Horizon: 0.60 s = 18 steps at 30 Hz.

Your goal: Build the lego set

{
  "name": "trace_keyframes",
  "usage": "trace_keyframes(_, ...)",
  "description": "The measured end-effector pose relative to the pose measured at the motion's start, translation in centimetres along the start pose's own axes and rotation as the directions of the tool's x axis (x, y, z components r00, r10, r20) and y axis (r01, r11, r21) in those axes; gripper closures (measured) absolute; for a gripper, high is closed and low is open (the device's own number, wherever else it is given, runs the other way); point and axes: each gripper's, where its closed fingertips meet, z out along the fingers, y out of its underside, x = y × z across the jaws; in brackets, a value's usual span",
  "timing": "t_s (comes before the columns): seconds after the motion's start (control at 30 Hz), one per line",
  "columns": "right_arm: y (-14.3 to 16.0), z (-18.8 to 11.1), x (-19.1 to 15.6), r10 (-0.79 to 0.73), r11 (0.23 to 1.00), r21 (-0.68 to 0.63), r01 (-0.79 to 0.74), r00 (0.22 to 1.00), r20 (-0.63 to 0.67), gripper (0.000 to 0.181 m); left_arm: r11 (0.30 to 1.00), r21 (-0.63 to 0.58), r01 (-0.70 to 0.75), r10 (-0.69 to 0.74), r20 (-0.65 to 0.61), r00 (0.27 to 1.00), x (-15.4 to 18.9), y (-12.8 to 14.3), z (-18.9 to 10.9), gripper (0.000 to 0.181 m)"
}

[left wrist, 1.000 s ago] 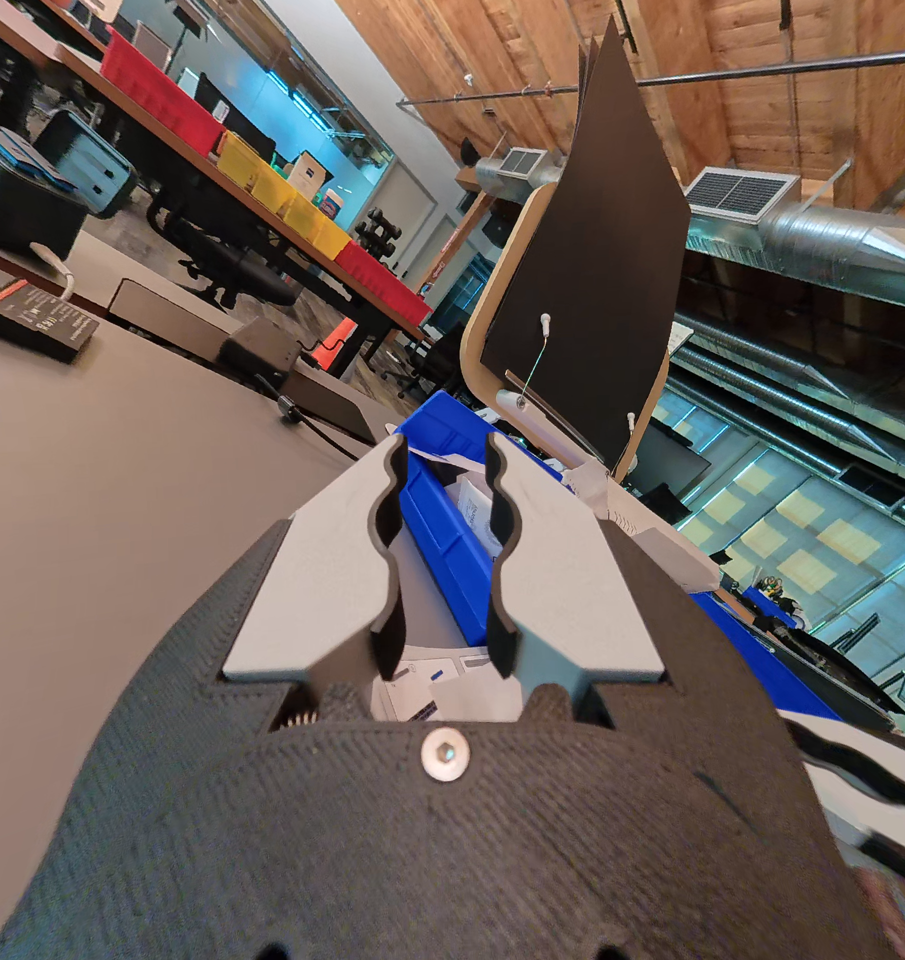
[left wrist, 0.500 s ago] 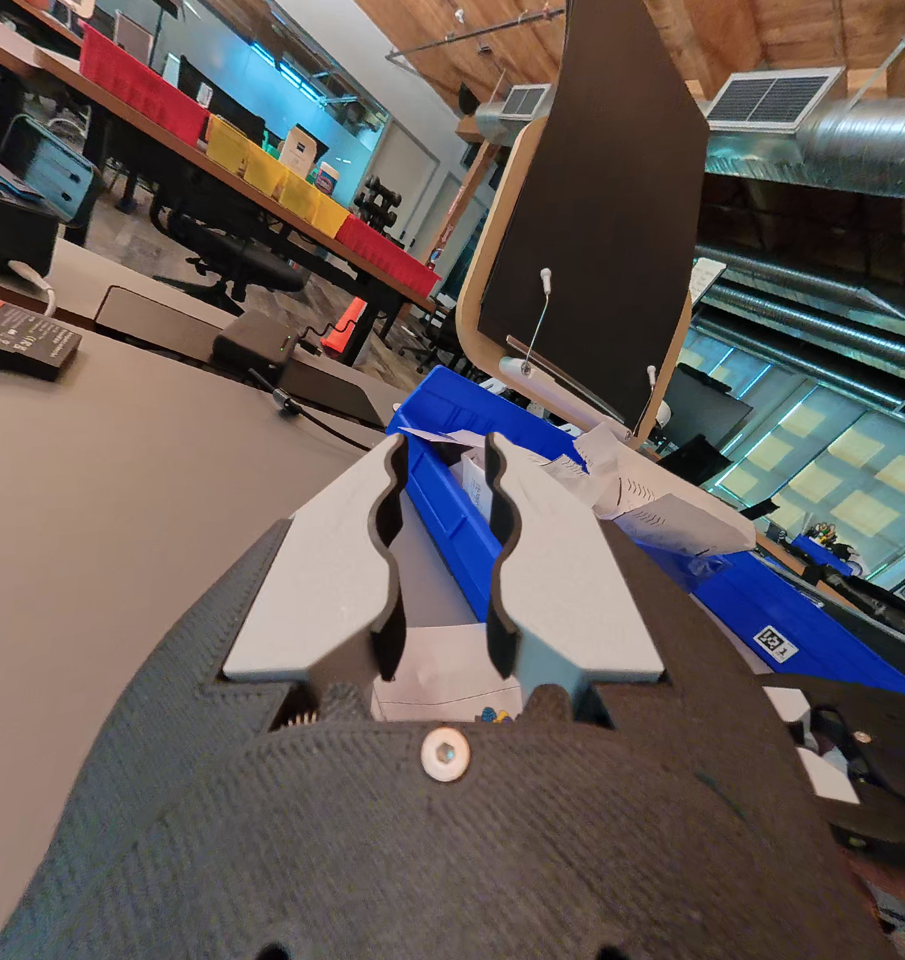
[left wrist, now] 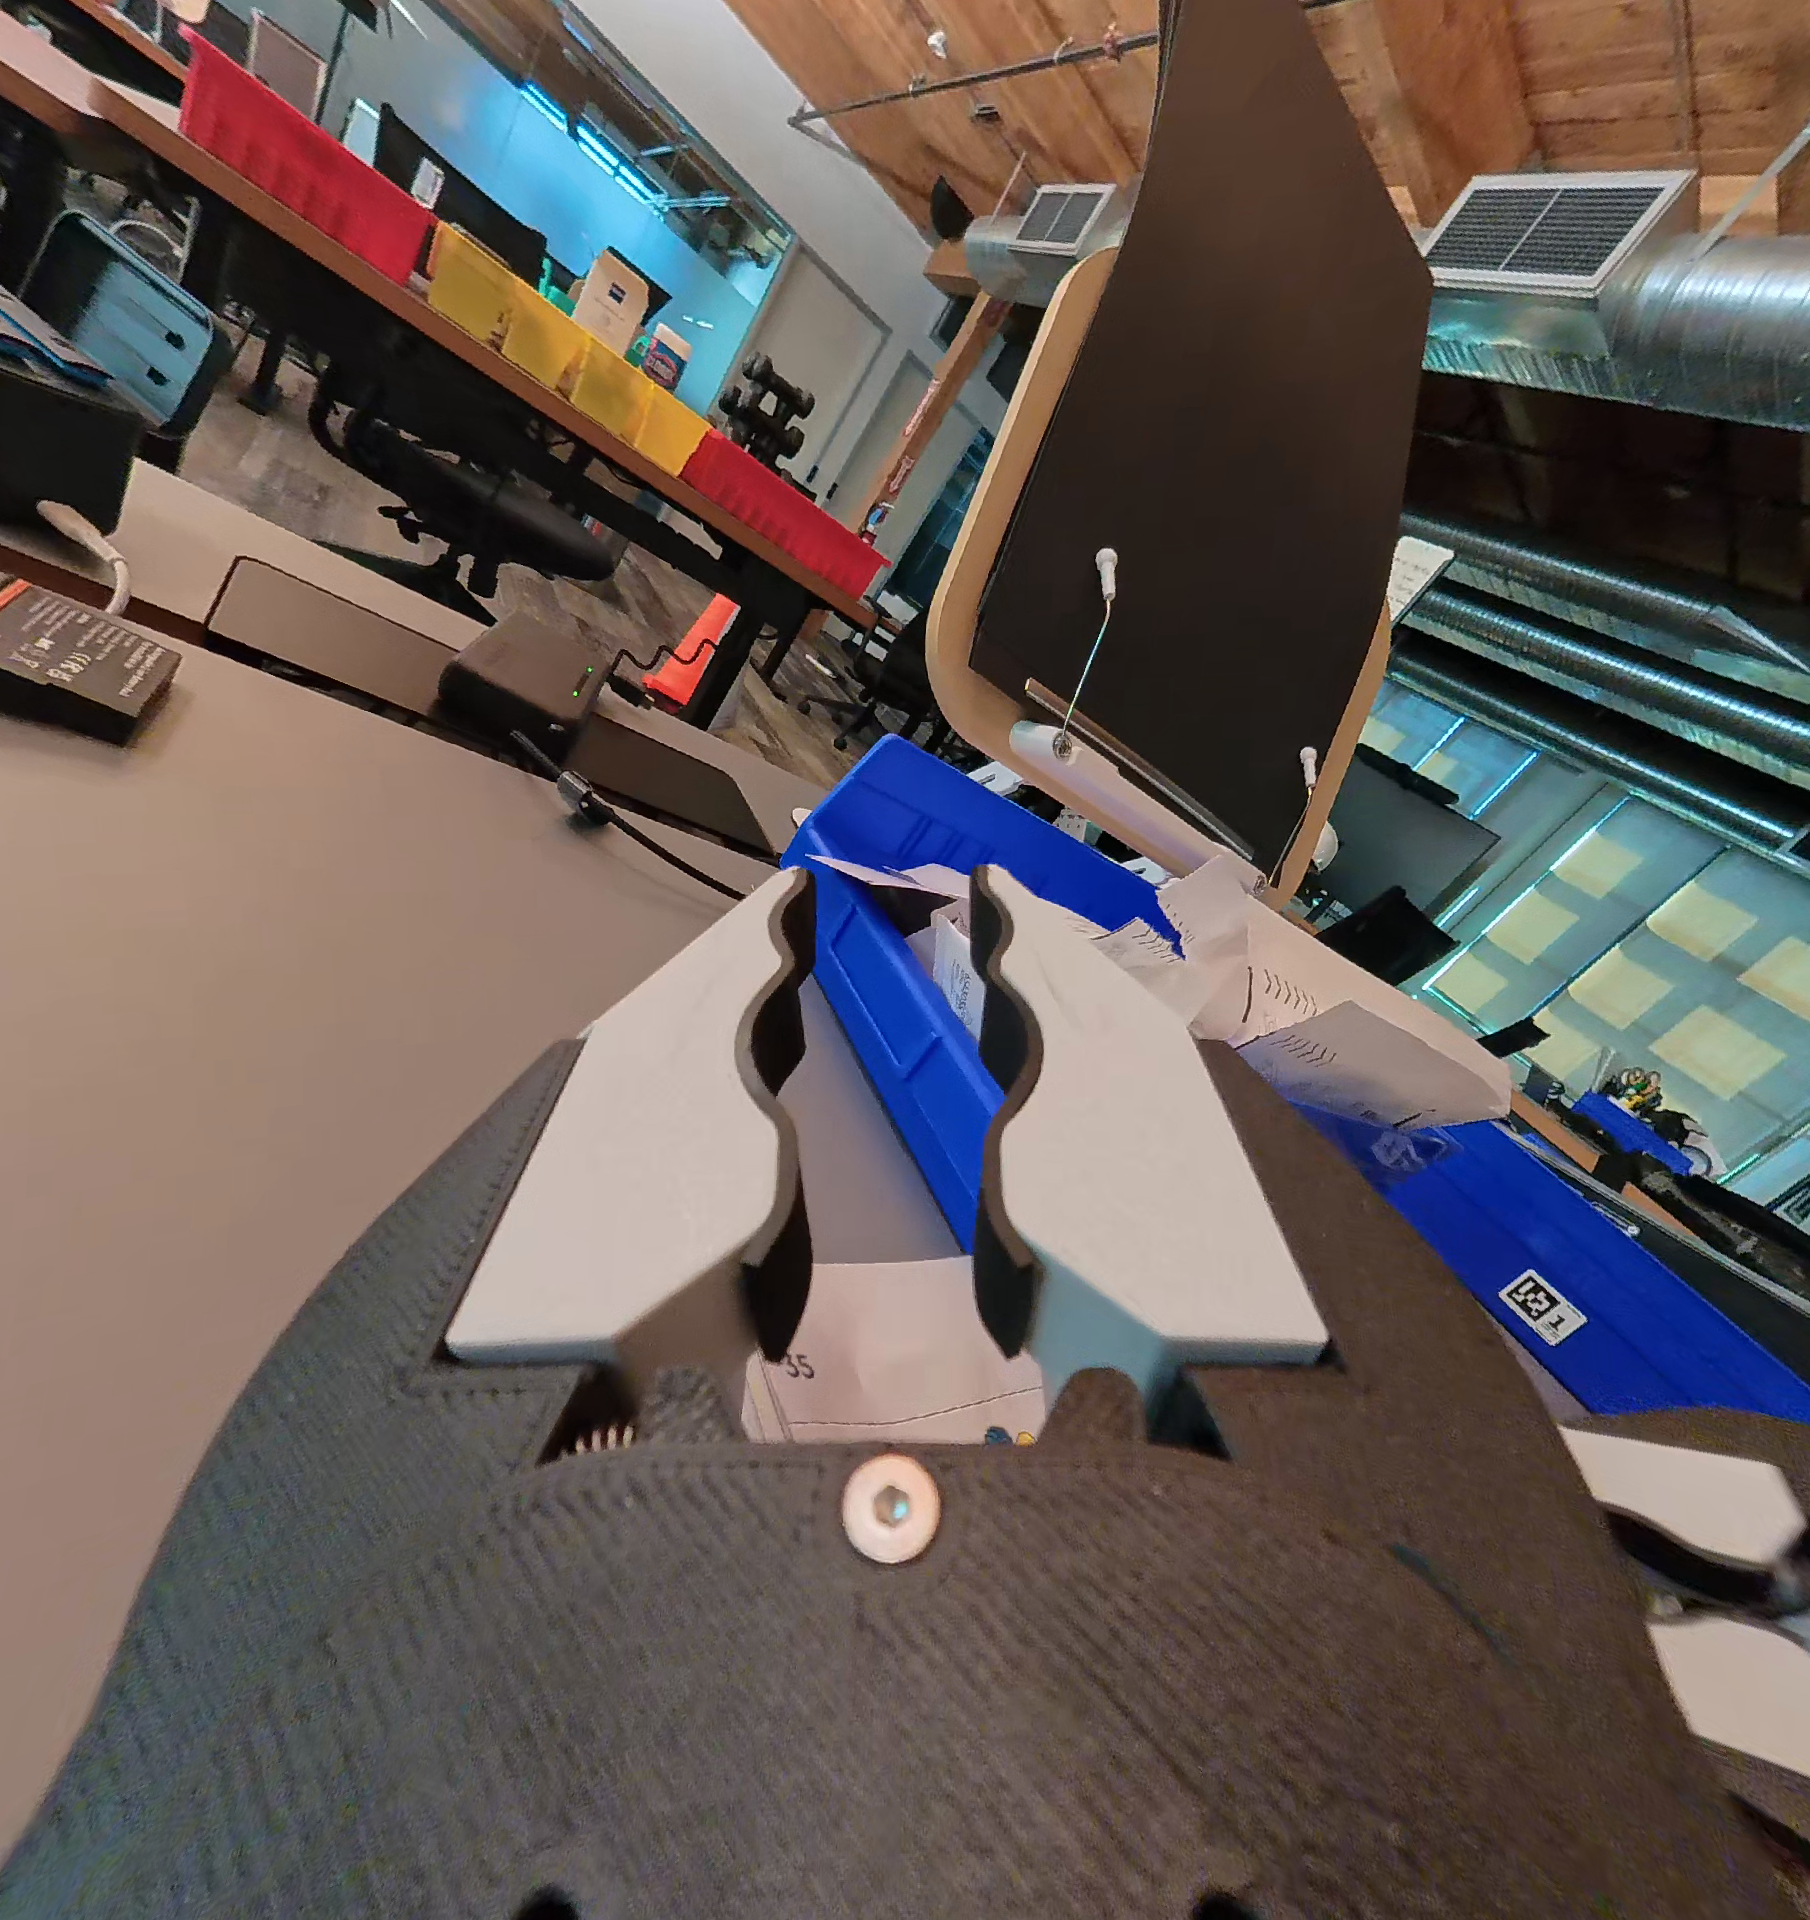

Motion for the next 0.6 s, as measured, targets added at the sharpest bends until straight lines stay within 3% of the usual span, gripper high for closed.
trace_keyframes(0.07, -1.0, -2.1, -1.8, 0.031, 0.998, 0.054, -0.035, 0.997, 0.077, 0.172, 1.000, -0.005, -0.008, 0.008, -0.003, 1.000, 0.2, 0.1, 0.1, 0.154)
trace_keyframes(0.2, -1.9, -9.6, -9.2, 0.167, 0.961, 0.124, -0.248, 0.876, 0.453, 0.158, 0.996, -0.041, -0.076, 0.075, -0.008, 0.997, 0.9, 1.0, 0.5, 0.154)
trace_keyframes(0.27, 0.2, -12.6, -10.0, 0.165, 0.961, 0.128, -0.245, 0.880, 0.446, 0.159, 0.990, -0.055, -0.130, 0.129, -0.021, 0.991, 1.8, 1.2, 0.7, 0.153)
trace_keyframes(0.37, 4.7, -15.8, -7.4, 0.101, 0.978, 0.152, -0.142, 0.964, 0.246, 0.159, 0.979, -0.053, -0.198, 0.194, -0.061, 0.979, 4.0, 1.0, 1.0, 0.153)
trace_keyframes(0.43, 7.6, -17.9, -2.5, 0.074, 0.982, 0.175, -0.072, 0.997, -0.002, 0.164, 0.973, -0.039, -0.228, 0.223, -0.099, 0.970, 6.3, 0.4, 1.0, 0.153)
trace_keyframes(0.53, 13.2, -22.1, 7.0, 0.171, 0.974, 0.204, -0.102, 0.919, -0.356, 0.163, 0.960, -0.026, -0.278, 0.270, -0.165, 0.949, 10.7, -0.1, 1.0, 0.153)
trace_keyframes(0.6, 17.8, -24.4, 11.1, 0.320, 0.942, 0.242, -0.234, 0.846, -0.427, 0.156, 0.952, -0.039, -0.305, 0.290, -0.211, 0.933, 14.2, 0.7, 0.6, 0.153)
